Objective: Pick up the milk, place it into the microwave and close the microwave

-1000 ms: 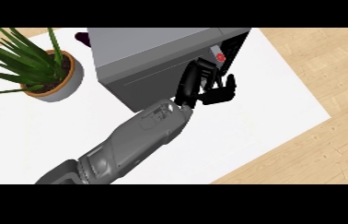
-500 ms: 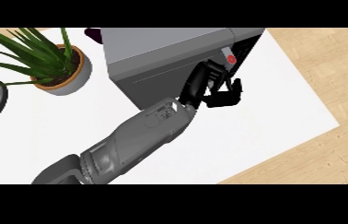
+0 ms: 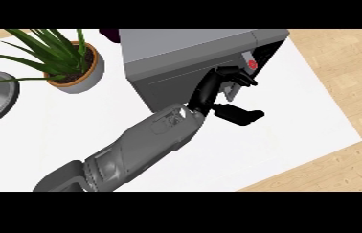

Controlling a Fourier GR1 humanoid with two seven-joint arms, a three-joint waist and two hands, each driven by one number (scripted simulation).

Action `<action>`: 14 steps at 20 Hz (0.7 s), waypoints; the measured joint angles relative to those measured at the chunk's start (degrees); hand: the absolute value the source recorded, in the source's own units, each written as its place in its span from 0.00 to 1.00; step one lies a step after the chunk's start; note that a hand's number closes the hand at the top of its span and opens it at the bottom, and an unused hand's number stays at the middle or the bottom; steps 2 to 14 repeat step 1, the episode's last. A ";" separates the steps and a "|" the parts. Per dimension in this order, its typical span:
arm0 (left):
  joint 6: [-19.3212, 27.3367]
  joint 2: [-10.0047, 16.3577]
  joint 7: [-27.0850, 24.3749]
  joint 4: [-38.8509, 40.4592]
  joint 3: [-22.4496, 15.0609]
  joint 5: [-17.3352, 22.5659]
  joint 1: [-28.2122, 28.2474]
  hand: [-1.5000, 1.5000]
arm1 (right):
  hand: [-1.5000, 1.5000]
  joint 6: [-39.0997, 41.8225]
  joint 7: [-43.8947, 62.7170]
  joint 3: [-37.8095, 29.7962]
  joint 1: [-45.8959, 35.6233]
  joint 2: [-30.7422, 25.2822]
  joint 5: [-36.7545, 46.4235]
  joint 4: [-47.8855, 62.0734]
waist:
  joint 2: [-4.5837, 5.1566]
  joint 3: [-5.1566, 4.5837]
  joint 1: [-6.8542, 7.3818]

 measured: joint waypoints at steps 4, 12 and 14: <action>-0.37 0.00 -0.16 0.04 -0.19 0.23 0.03 0.00 | 0.00 -0.10 0.18 -0.19 0.25 -0.04 -0.18 -0.27 | -0.07 0.00 0.24; -0.37 0.00 -0.16 0.04 -0.19 0.23 0.03 0.00 | 0.00 -0.10 0.18 -0.19 0.25 -0.04 -0.18 -0.27 | -0.07 0.00 0.24; -0.37 0.00 -0.16 0.04 -0.19 0.23 0.03 0.00 | 0.00 -0.10 0.18 -0.19 0.25 -0.04 -0.18 -0.27 | -0.07 0.00 0.24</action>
